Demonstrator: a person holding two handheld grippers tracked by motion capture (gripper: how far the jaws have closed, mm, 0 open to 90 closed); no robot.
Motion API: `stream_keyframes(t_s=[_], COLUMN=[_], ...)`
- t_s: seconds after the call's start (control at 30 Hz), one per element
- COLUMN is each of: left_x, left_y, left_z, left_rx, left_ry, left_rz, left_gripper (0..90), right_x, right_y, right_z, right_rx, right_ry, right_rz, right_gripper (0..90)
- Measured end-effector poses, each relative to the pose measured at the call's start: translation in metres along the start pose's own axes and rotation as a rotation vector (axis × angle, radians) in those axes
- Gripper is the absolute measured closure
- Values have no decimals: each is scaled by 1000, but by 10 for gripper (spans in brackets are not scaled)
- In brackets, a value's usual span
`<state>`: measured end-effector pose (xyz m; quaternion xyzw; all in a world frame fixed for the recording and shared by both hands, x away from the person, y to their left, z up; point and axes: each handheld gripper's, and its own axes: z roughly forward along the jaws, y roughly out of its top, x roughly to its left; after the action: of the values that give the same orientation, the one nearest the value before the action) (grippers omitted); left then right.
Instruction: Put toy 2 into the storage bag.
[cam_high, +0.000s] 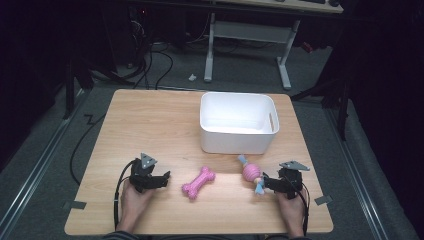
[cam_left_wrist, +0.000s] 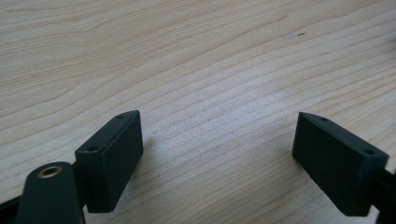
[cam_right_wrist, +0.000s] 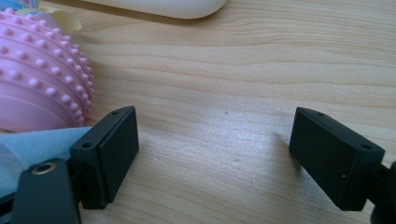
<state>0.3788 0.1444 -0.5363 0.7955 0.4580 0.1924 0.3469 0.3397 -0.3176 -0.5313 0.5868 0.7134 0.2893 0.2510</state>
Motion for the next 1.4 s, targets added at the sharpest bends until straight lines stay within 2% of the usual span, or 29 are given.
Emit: stream_keyframes(t_s=[0.3,0.37,0.43,0.6,0.7,0.73,0.87,0.93,1.03,1.23,1.33,1.4], left_x=[1,0,0,2,1,1,-1,-1,-2,-7,-11,-14], left_y=[3,3,3,4,4,5,5,5,6,7,9,11], left_z=[-2,-3,-4,-10,-13,-16,-19,-24,-27,-33,-36,-38], left_rx=[20,19,14,-12,-19,-27,-22,-24,-32,-8,-23,-28], left_ry=[-9,9,9,-18,-19,-40,-38,-56,-54,-47,-63,-62], left_rz=[-6,4,-1,-36,-33,-35,-25,-31,-24,-17,-29,-20], left_gripper=[211,205,199,199,198,188,181,178,178,212,216,216], right_x=[0,0,0,0,0,0,0,0,0,0,0,0], right_y=[0,0,0,0,0,0,0,0,0,0,0,0], right_z=[0,0,0,0,0,0,0,0,0,0,0,0], right_rx=[1,0,1,0,0,1,0,0,0,0,-1,0], right_ry=[0,0,0,0,0,0,0,0,0,0,0,0], right_rz=[2,1,2,0,1,2,0,0,0,0,0,0], right_gripper=[159,159,159,159,159,159,160,160,160,160,160,160])
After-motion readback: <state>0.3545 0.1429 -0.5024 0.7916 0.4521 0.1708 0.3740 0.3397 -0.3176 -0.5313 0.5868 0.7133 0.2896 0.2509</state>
